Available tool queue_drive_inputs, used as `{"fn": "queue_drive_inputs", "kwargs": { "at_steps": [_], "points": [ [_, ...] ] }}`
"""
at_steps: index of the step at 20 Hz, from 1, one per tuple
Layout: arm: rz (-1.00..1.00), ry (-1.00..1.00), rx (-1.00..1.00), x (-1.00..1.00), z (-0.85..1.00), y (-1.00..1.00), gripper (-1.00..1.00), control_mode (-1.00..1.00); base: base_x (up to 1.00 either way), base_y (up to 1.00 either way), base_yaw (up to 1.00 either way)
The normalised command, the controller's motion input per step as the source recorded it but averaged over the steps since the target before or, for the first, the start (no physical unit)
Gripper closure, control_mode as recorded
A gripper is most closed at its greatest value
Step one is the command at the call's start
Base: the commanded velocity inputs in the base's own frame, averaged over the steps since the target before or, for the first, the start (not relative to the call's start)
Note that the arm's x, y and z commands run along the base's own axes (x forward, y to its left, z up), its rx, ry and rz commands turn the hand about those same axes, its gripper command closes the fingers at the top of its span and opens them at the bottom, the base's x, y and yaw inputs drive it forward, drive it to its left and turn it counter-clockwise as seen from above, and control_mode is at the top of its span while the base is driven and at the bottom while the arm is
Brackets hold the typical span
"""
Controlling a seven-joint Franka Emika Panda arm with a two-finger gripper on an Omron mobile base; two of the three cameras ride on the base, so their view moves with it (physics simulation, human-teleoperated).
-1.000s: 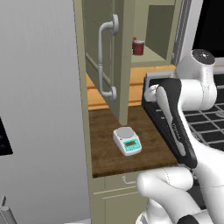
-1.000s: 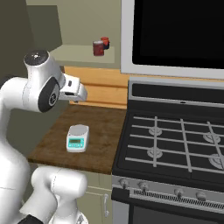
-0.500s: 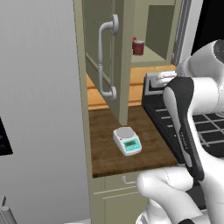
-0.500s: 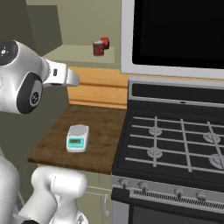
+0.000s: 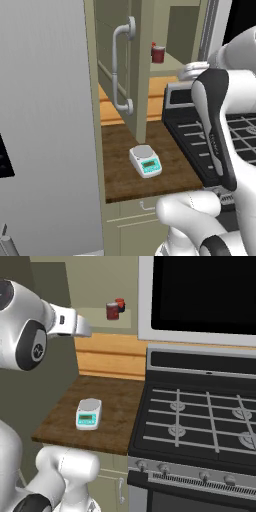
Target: Pick the canned food and place it on the digital scale for weighing, and close the cabinet.
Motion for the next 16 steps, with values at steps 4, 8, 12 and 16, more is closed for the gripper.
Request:
{"fn": "queue_drive_inputs", "kwargs": {
  "at_steps": [4, 8, 12, 16],
  "points": [
    [0.00, -0.01, 0.00, 0.36, 0.05, -0.05, -1.00, -1.00, 0.00, 0.00, 0.00],
    [0.00, -0.02, 0.00, 0.46, 0.02, -0.01, -1.00, -1.00, 0.00, 0.00, 0.00],
    [0.00, -0.06, 0.00, 0.51, 0.00, 0.00, -1.00, -1.00, 0.00, 0.00, 0.00],
    [0.00, -0.08, 0.00, 0.54, 0.00, 0.00, -1.00, -1.00, 0.00, 0.00, 0.00]
  ]
}}
